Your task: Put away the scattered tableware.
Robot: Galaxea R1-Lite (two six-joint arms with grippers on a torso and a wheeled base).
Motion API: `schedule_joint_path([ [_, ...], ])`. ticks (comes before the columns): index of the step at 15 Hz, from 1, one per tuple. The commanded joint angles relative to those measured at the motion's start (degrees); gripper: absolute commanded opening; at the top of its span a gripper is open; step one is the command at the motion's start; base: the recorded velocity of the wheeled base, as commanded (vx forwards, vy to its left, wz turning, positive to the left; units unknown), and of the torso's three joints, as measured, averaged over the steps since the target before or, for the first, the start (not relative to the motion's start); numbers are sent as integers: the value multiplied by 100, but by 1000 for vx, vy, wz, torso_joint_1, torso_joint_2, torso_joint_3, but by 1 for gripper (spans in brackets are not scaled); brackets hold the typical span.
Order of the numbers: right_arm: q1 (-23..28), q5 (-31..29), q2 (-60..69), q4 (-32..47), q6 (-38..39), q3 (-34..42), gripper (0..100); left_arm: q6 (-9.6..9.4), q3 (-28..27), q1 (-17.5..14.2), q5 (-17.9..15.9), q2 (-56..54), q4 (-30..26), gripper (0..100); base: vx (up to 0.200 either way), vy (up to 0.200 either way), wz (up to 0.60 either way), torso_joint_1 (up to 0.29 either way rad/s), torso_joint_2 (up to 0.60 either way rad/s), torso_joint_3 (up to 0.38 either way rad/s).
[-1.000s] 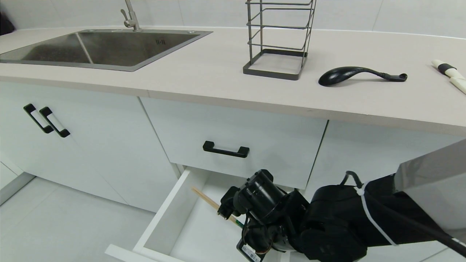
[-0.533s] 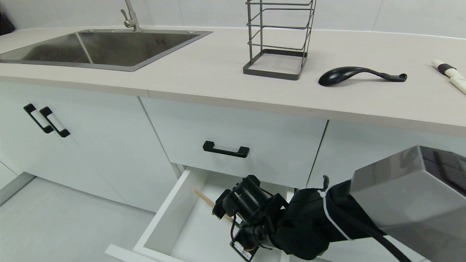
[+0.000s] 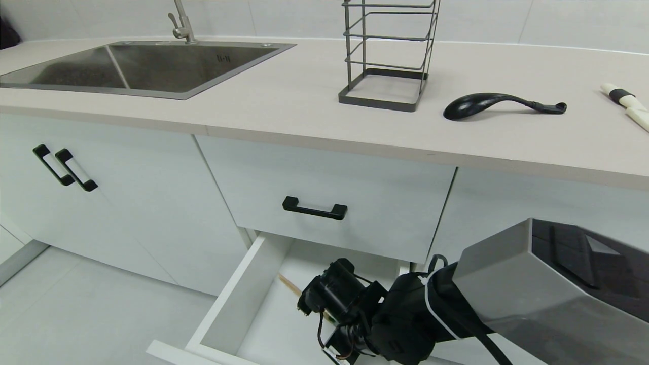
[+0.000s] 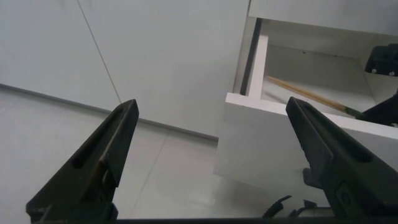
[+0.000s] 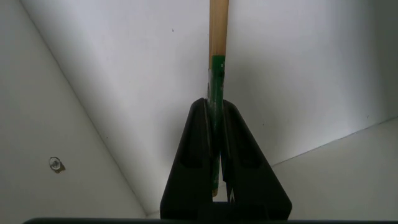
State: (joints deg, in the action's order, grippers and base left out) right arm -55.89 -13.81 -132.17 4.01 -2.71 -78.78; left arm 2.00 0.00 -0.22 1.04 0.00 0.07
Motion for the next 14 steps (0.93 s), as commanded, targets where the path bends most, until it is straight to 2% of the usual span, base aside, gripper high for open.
schedule_joint_path([
  [1,0,-7,-151,82,42,-182,0,2,0,-4,2,0,1,100,0,0,0,0,0,0],
  [14,-27,-7,-591,170,33,-578,0,2,0,-4,2,0,1,100,0,0,0,0,0,0],
])
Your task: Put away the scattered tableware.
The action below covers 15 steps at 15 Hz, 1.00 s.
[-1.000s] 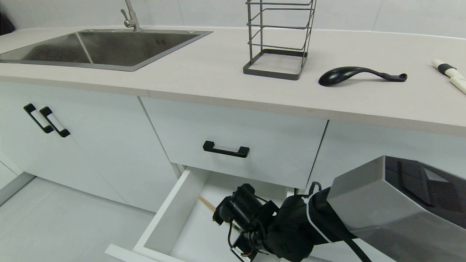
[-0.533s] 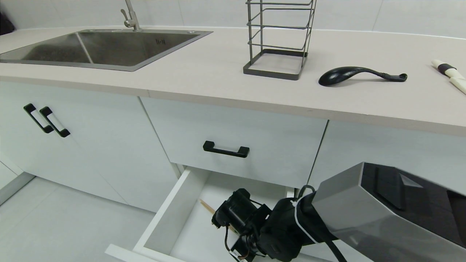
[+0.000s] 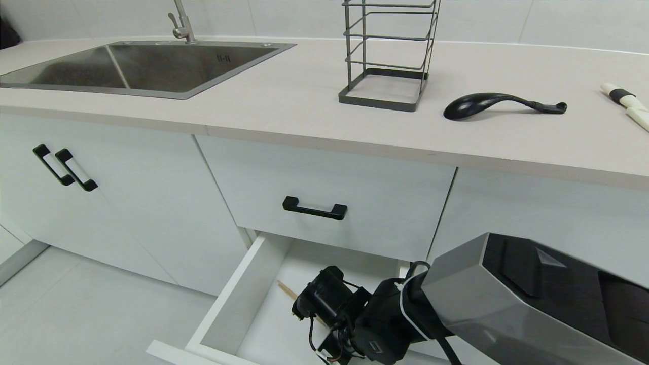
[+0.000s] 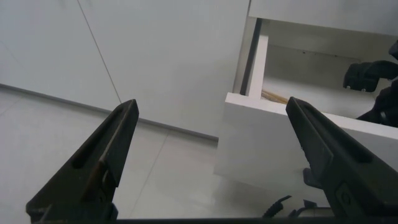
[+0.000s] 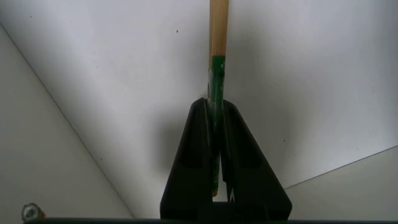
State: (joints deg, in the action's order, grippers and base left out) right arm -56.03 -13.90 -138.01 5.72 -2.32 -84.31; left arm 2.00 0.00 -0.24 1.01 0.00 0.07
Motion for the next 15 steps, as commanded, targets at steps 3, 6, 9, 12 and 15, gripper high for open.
schedule_joint_path([
  [3,-31,1,46,35,-6,-103,100,2,0,-2,4,0,1,100,0,0,0,0,0,0],
  [6,-84,1,319,35,-6,-77,100,2,0,-2,4,0,1,100,0,0,0,0,0,0],
  [9,-154,1,820,43,-6,-42,100,2,0,-2,4,0,1,100,0,0,0,0,0,0],
  [12,-391,1,1382,43,3,-15,100,2,0,-2,4,0,1,100,0,0,0,0,0,0],
  [15,-506,1,1927,26,12,477,100,2,0,-2,4,0,1,100,0,0,0,0,0,0],
])
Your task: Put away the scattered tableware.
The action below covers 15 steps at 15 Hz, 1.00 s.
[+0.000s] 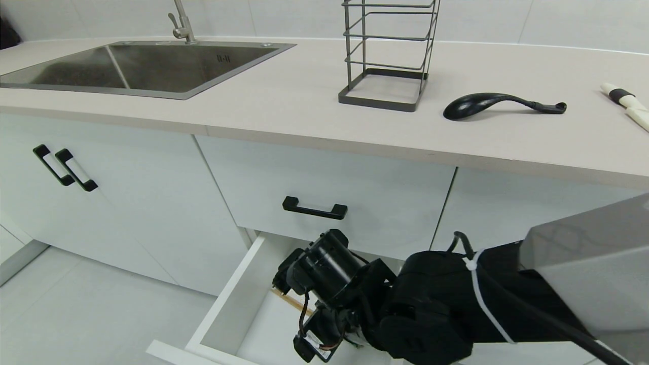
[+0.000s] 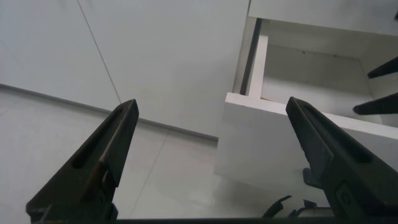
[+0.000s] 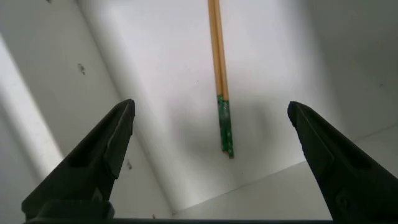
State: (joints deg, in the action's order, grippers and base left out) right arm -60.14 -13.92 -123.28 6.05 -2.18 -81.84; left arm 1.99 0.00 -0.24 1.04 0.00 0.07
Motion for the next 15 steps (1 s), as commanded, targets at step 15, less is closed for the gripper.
schedule_joint_path([
  [15,-394,795,3583,-3039,-81,4589,100,3,0,-2,2,0,1,100,0,0,0,0,0,0],
])
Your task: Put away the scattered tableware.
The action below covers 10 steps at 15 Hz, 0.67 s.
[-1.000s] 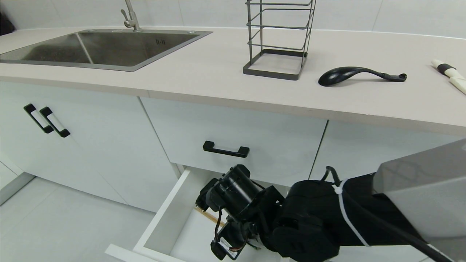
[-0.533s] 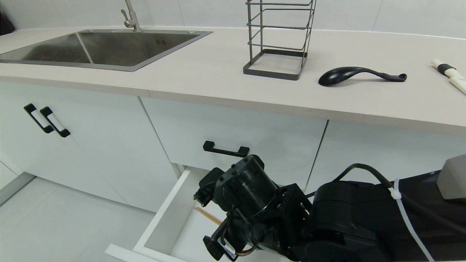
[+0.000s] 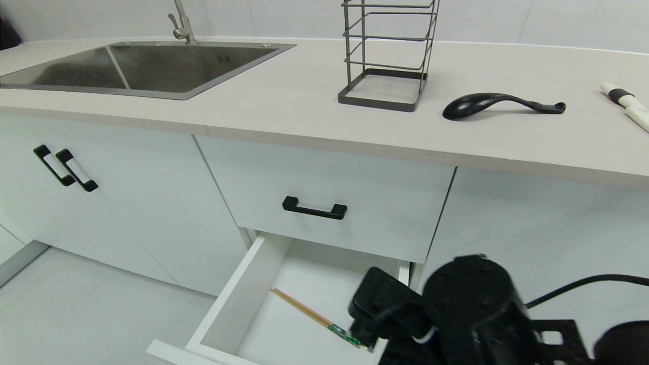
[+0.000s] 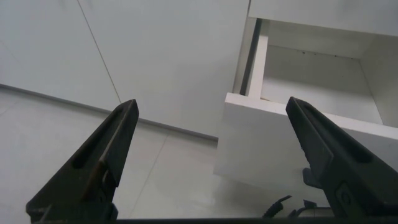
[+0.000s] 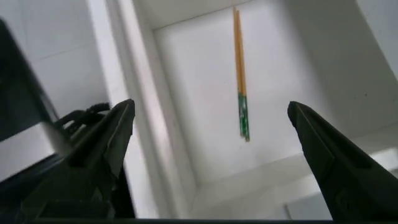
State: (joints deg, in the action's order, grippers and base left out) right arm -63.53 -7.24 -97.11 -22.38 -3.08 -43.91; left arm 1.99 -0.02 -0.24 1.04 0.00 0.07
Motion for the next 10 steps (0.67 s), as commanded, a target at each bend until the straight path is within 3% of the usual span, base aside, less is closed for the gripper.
schedule_joint_path([
  [1,-55,153,1142,-170,1,1025,100,3,2,-2,2,0,10,100,0,0,0,0,0,0],
  [6,-46,364,1247,-21,133,1763,100,3,2,-2,2,0,1,100,0,0,0,0,0,0],
  [10,-28,267,1159,-56,616,1781,100,3,2,-2,2,0,1,100,0,0,0,0,0,0],
])
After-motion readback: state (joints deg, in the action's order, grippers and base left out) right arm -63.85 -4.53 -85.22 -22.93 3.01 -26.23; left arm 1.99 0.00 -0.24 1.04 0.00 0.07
